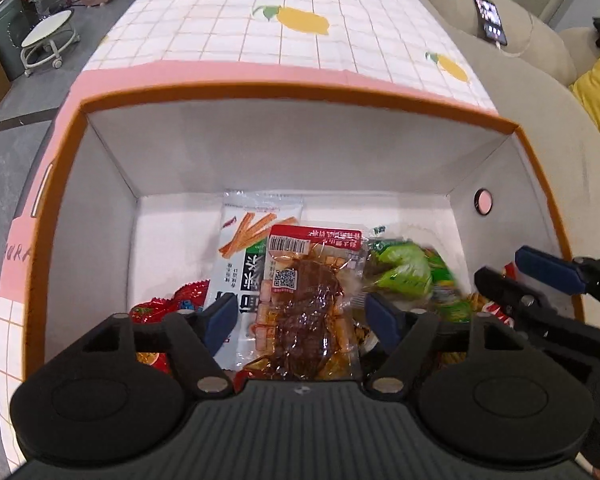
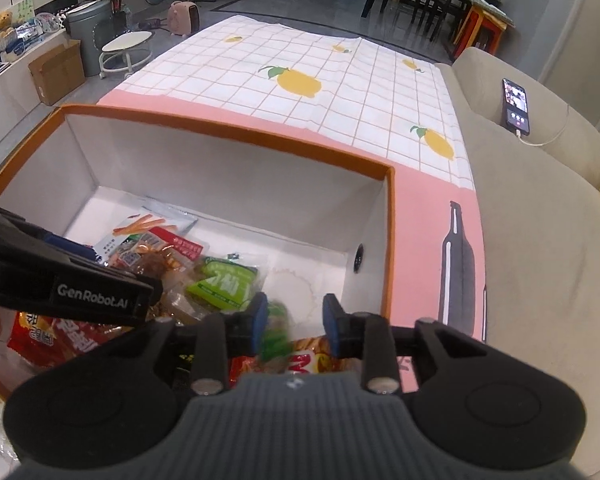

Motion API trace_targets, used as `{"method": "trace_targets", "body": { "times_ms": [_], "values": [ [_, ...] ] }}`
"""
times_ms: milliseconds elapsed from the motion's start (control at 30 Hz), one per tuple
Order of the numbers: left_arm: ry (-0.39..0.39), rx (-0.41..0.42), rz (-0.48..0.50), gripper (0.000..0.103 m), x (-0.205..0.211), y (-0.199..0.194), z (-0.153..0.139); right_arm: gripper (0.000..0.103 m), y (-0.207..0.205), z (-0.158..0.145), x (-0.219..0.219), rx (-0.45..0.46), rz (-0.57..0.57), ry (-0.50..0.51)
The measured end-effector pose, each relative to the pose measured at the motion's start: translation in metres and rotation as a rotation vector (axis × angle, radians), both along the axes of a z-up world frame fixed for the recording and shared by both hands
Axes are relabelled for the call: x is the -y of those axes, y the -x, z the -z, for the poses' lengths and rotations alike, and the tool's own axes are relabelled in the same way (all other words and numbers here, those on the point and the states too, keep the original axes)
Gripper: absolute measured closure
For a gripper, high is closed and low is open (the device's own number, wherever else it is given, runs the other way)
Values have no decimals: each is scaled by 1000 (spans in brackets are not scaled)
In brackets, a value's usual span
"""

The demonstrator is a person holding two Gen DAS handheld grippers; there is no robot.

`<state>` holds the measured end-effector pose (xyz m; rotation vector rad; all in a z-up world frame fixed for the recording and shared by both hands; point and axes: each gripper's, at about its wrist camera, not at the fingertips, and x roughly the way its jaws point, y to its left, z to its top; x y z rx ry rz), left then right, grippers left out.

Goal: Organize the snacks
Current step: 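Lower the meat pack into the box with the left tool while the right tool drops the sausage in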

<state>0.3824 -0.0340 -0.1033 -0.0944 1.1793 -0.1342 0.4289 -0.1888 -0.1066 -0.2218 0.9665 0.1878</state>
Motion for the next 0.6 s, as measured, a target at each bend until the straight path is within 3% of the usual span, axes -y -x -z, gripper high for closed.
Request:
{"method": "trace_targets", "body": {
  "times_ms": [167, 367, 600],
  "values": [
    [7, 50, -4, 15, -3, 8, -17, 53, 9, -10, -1, 0, -9, -12],
    [-8, 108, -9, 15, -8, 26, -43, 44, 23, -27, -1, -7, 1, -50],
    [-83, 292, 4, 15, -11, 73, -93, 39, 57, -63, 4, 62, 32, -129]
  ]
}}
